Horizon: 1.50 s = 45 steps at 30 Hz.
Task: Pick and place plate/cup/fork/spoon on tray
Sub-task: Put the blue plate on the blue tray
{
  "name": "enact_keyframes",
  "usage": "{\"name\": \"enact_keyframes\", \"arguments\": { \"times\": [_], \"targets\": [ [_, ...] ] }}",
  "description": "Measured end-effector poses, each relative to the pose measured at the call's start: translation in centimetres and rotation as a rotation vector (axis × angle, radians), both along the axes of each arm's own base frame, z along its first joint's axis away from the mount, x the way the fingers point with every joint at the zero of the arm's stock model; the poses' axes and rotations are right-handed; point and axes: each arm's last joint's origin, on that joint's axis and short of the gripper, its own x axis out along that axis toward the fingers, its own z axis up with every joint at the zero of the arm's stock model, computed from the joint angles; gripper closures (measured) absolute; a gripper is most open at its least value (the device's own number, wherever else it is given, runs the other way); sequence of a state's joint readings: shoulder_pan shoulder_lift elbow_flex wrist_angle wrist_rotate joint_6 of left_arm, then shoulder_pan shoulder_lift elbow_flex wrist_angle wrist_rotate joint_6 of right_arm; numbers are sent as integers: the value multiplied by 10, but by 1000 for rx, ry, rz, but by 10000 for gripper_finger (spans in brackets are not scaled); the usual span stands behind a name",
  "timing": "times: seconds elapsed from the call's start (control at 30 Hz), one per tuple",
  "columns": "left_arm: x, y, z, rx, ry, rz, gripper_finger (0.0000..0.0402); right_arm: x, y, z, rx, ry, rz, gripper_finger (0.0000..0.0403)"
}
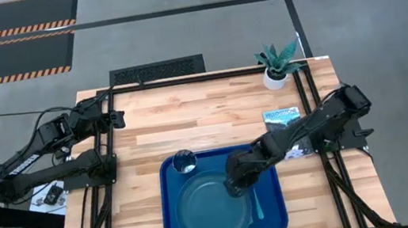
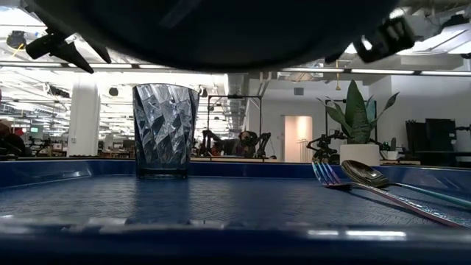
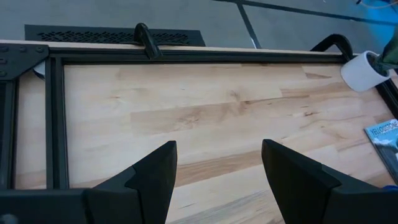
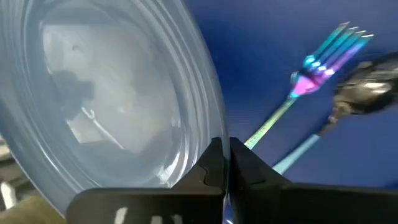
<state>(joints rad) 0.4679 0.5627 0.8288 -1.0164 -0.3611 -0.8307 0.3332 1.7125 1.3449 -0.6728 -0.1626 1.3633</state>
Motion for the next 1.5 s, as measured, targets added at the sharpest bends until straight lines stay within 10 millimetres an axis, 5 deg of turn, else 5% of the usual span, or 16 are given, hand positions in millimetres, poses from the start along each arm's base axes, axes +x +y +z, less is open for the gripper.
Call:
{"name": "enact_keyframes", "arguments": {
  "times": [0.53,1.03,1.5],
  "targets": [
    [0,0,0,-4,-7,8,179,40,-1,-54,42,-12,44,390],
    [0,0,0,-12,-21,20,179,49,-5,-83,21,33,53,390],
    [0,0,0,-19,-33,31,179,51,-18,-83,-16,38,33,390]
  ]
}}
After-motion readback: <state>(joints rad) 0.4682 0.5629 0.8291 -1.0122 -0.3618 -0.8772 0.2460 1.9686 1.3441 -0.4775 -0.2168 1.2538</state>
